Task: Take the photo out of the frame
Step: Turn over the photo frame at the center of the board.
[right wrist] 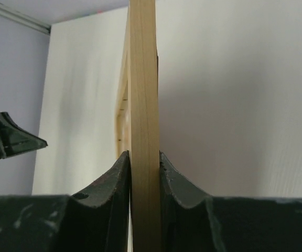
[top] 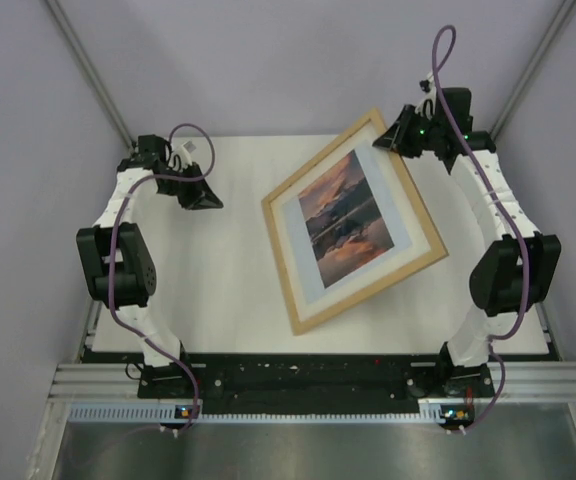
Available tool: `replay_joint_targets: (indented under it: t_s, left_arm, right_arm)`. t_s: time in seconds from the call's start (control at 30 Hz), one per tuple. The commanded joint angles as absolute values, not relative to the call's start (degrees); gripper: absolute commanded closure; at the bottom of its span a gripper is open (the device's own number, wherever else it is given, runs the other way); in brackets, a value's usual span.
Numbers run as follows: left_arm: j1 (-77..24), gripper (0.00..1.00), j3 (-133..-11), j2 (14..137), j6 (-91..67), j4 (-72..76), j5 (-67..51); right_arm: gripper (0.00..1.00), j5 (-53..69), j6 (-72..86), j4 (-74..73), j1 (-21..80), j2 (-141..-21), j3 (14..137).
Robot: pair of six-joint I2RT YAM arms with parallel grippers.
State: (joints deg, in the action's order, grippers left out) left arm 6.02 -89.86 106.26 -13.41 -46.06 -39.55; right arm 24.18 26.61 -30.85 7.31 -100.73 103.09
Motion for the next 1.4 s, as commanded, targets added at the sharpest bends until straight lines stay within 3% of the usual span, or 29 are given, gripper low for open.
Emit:
replay_joint_targets:
  t_s: [0.0, 0.4, 0.97, 1.13, 1.37]
  left_arm:
    - [6.3, 0.86, -88.6, 103.7, -11.9, -44.2, -41.6]
    - [5.7, 0.86, -86.1, 106.8, -11.7, -42.6, -43.7]
    - [4.0, 0.86, -84.5, 109.6, -9.8, -42.5, -41.3]
    - [3.0, 0.86, -81.9, 110.7, -8.5, -42.2, -38.8]
    - [1.1, 0.83, -79.1, 111.5, -8.8, -40.8, -34.3]
  right_arm:
    - [1.00, 22.8, 23.6, -22.1, 5.5, -94.7, 92.7]
    - [1.00, 12.0, 26.9, -6.1, 4.5, -92.6, 61.2]
    - [1.00, 5.1, 28.2, 2.4, 9.9, -109.2, 62.8]
    - [0.79, 3.8, 24.7, 0.1, 10.0, -109.0, 63.5]
    - [0.65, 5.3, 21.7, -3.5, 9.9, -105.6, 62.9]
